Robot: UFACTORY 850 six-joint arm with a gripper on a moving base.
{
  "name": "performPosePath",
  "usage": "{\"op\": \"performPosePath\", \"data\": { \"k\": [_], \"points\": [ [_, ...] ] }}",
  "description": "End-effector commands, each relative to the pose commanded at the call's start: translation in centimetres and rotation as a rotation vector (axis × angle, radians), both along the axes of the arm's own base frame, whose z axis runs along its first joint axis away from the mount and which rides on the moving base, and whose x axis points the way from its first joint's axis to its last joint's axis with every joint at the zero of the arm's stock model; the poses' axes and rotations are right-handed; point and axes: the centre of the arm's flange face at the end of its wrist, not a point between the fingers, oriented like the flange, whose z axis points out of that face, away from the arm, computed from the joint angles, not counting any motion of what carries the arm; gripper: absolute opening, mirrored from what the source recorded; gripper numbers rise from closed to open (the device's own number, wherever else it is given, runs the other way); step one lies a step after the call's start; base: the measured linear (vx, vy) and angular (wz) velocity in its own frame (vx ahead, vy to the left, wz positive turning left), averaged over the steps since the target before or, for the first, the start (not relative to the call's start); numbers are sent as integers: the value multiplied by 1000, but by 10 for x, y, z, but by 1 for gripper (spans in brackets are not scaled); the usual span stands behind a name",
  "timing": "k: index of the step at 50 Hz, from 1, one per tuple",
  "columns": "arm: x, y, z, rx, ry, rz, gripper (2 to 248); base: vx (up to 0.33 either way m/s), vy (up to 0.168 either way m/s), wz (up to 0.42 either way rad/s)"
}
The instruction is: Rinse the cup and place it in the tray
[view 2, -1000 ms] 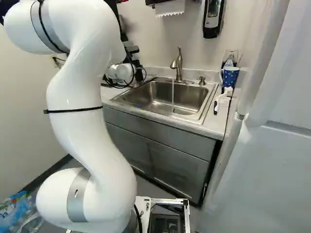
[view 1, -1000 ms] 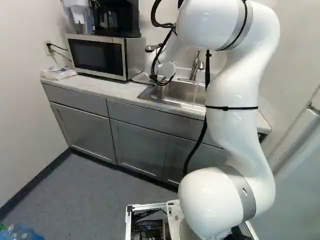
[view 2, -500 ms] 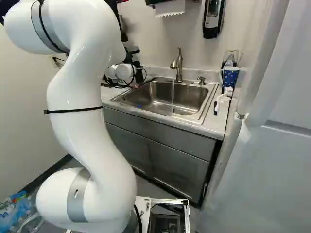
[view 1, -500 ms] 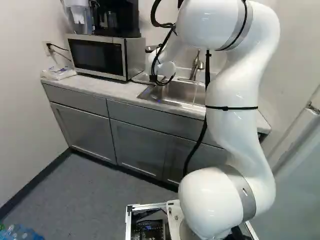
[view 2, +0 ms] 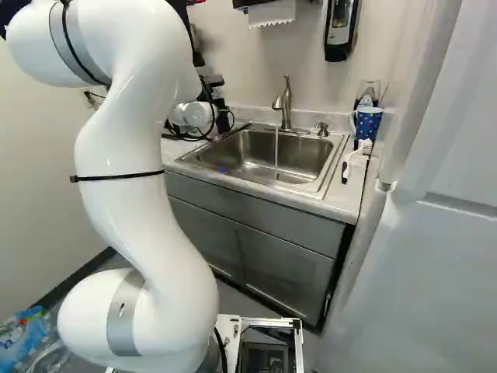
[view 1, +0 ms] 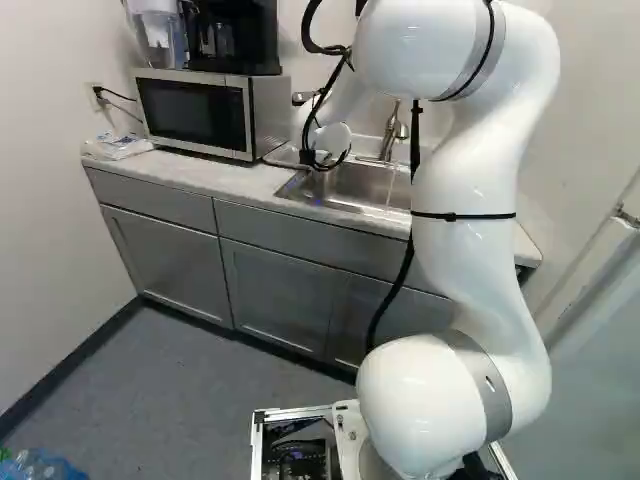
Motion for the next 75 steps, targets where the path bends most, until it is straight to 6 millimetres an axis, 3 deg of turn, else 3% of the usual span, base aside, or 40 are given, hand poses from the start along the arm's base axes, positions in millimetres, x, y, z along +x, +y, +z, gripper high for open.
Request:
{"op": "performPosePath", "data": {
  "k": [18, 19, 23, 24, 29, 30, 34, 35, 47, 75],
  "points": [
    [0, 0, 0, 0, 0, 0, 111, 0, 0, 0],
    [0, 0, 0, 0, 0, 0, 133, 0, 0, 0],
    [0, 0, 0, 0, 0, 0, 133, 0, 0, 0],
    [0, 0, 0, 0, 0, 0, 167, 0, 0, 0],
    [0, 0, 0, 0, 0, 0, 167, 0, 0, 0],
    [0, 0, 0, 0, 0, 0, 203, 0, 0, 0],
    [0, 0, 0, 0, 0, 0, 203, 0, 0, 0],
    [0, 0, 0, 0, 0, 0, 239, 0, 0, 0],
    [0, 0, 4, 1, -7, 0, 247, 0, 0, 0],
    [-2, 0, 36, 7, -58, 0, 247, 0, 0, 0]
  ]
}}
